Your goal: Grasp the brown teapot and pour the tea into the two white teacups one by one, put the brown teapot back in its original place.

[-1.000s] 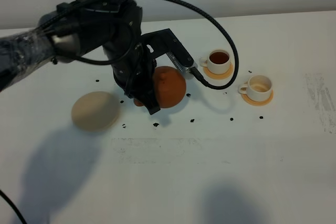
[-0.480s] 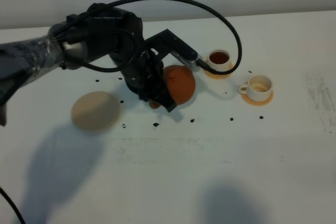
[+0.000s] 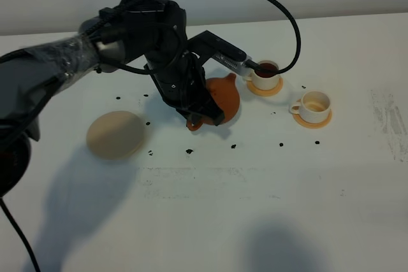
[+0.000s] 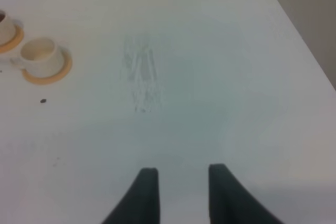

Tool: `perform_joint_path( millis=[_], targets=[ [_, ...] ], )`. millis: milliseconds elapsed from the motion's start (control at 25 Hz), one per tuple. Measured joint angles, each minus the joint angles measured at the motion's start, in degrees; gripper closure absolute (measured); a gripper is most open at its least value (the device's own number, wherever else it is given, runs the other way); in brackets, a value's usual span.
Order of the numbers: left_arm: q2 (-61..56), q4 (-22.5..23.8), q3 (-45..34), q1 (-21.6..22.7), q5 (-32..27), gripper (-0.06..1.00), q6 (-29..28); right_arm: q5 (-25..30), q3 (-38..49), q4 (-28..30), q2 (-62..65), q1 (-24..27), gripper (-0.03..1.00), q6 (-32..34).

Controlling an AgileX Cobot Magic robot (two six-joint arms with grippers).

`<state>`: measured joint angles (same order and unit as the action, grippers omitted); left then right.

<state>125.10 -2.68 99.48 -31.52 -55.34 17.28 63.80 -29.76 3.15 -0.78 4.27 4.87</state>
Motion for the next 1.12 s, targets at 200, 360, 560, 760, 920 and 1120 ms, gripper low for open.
perform_joint_path(
  millis=[200, 360, 560, 760, 920, 1120],
  targets=[
    [2.99, 0.0, 1.17, 0.0, -0.4, 0.85, -0.23, 0.0, 0.0, 0.0, 0.0, 0.0, 0.74, 0.0],
    [4.19, -0.11, 1.83, 0.0, -0.65, 0.85, -0.25, 0.0, 0.0, 0.0, 0.0, 0.0, 0.74, -0.05],
    [3.6, -0.63, 2.94, -0.3, -2.98, 0.85, -0.25, 0.0, 0.0, 0.0, 0.0, 0.0, 0.74, -0.05],
    [1.16, -0.7, 7.14, -2.22, -7.75, 0.85, 0.5, 0.0, 0.0, 0.0, 0.0, 0.0, 0.74, -0.05],
    [0.85, -0.89, 10.58, -4.21, -9.44, 0.85, 0.86, 0.0, 0.0, 0.0, 0.0, 0.0, 0.74, 0.0],
    [0.85, 0.29, 12.57, -5.85, -9.56, 0.85, 3.16, 0.0, 0.0, 0.0, 0.0, 0.0, 0.74, 0.0]
  ],
)
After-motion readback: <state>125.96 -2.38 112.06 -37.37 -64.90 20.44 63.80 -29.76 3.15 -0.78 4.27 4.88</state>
